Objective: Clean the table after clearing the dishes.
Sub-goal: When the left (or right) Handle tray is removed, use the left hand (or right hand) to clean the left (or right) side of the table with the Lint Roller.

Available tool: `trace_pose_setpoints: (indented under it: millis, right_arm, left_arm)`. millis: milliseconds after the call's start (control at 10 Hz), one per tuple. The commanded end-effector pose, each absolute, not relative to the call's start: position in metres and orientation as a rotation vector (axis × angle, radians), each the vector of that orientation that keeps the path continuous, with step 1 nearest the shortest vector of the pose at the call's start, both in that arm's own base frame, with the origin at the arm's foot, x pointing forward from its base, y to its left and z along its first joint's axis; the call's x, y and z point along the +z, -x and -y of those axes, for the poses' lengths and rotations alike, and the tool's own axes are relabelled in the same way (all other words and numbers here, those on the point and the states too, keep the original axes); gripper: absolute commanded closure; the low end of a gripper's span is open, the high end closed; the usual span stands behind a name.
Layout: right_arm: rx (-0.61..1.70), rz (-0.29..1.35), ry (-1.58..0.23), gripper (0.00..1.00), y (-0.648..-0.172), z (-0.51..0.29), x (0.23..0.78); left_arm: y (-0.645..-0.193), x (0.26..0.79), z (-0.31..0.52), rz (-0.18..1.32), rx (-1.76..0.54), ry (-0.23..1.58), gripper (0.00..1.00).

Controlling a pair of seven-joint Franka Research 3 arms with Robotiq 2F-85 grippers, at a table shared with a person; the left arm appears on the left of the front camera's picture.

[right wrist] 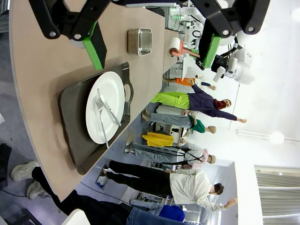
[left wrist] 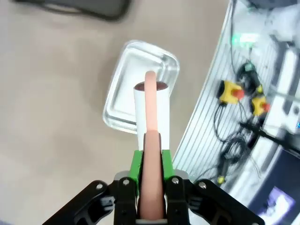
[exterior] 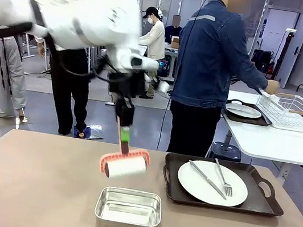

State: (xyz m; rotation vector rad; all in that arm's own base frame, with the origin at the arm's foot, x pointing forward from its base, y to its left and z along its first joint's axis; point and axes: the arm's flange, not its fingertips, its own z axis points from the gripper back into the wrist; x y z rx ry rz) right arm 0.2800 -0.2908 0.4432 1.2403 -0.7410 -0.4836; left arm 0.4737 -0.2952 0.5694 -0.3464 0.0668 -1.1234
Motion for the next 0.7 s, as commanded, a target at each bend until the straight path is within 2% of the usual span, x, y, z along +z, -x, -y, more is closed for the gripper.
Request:
trace_pose_setpoints:
  millis: [0,300,400,500,600]
  right_arm:
    - [-0.468,0.752,-1.245,0.00,-0.278,0.291,0.446]
    - [-0.468,0.752,-1.245,0.00,-0.278,0.291,0.446]
    - [-0.468,0.752,-1.245,0.00,-0.278,0.291,0.446]
    - [-0.468,0.752,-1.245,0.00,-0.278,0.291,0.446]
    - [-0.468,0.752,-1.245,0.00,-0.278,0.291,0.446]
  left_arm:
    - [-0.464,0.547,0.222,0.100,-0.874,0.435,1.00]
    - [-0.461,0.505,0.116,0.292,-0.548,0.488,1.00]
    - [-0.456,0.482,0.094,0.306,-0.487,0.544,1.00]
    - [-0.450,0.458,0.078,0.313,-0.449,0.566,1.00]
    - [-0.441,0.440,0.073,0.297,-0.533,0.511,1.00]
